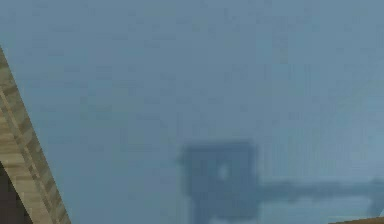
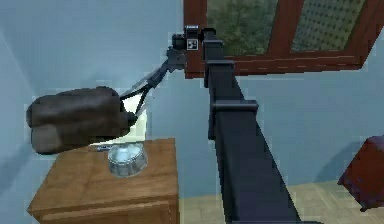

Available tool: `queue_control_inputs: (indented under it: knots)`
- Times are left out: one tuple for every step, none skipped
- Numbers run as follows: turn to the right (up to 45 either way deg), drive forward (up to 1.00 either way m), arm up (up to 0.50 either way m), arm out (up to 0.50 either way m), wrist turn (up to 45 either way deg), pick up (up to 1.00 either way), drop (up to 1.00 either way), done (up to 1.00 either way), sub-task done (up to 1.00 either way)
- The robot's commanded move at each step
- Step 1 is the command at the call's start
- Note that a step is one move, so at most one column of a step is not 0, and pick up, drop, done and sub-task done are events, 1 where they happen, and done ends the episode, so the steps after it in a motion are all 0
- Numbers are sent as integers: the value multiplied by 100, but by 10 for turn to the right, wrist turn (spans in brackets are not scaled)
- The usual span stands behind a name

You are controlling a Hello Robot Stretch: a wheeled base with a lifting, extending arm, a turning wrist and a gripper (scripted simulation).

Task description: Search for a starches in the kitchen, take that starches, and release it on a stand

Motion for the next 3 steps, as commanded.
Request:
queue_control_inputs:
  knots:
    - [0,0,0,0,390,0,0,0,0]
    - [0,0,-10,0,0,0,0,0,0]
    - [0,0,-32,0,0,0,0,0,0]
